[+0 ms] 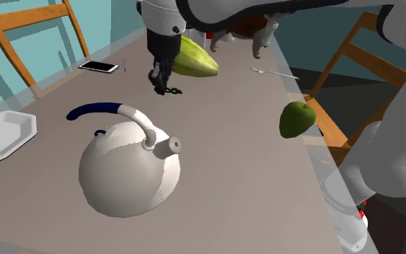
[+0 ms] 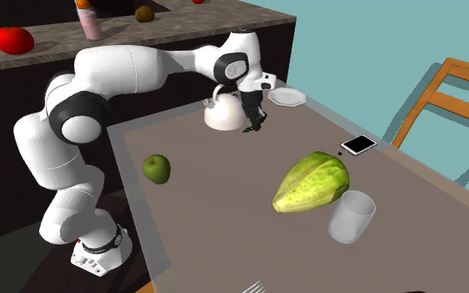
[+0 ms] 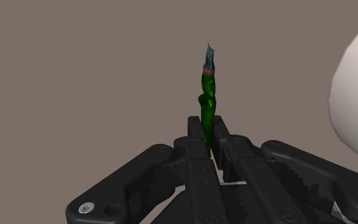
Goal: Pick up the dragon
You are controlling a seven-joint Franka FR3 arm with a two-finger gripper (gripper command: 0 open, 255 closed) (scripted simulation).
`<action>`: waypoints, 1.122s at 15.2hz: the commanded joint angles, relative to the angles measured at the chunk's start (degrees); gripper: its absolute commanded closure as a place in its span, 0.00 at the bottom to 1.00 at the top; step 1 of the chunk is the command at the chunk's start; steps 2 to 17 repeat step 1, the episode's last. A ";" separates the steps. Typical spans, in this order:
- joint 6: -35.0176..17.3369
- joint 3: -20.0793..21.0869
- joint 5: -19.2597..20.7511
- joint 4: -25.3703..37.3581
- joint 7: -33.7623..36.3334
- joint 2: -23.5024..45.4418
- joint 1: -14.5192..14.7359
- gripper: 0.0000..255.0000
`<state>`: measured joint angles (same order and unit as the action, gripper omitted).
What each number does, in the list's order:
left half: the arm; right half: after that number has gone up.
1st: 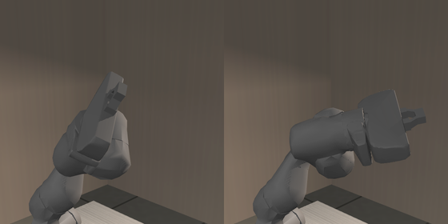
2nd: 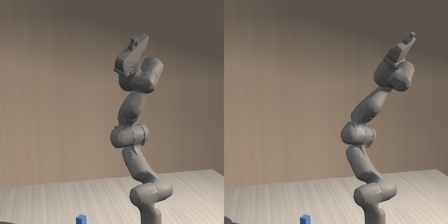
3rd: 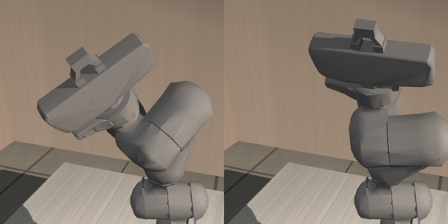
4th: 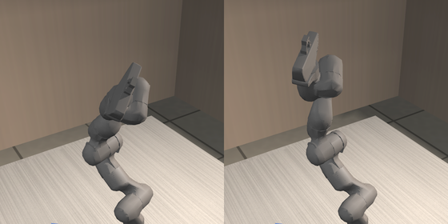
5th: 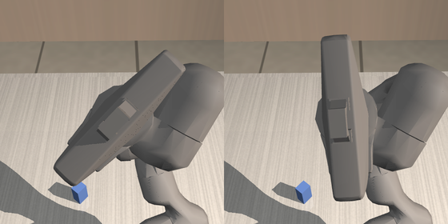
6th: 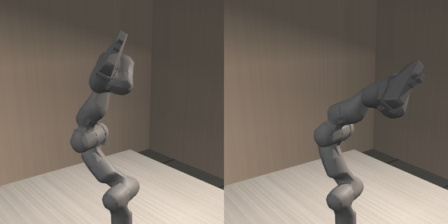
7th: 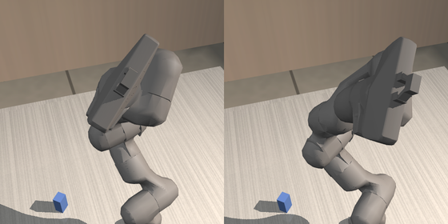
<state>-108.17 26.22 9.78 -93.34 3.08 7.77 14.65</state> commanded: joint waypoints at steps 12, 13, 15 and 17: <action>0.36 -0.02 -0.04 0.33 -0.12 0.00 -0.03 1.00; 0.36 -0.02 -0.04 0.33 -0.12 0.00 -0.03 1.00; 0.36 -0.02 -0.04 0.33 -0.12 0.00 -0.03 1.00; 0.36 -0.02 -0.04 0.33 -0.12 0.00 -0.03 1.00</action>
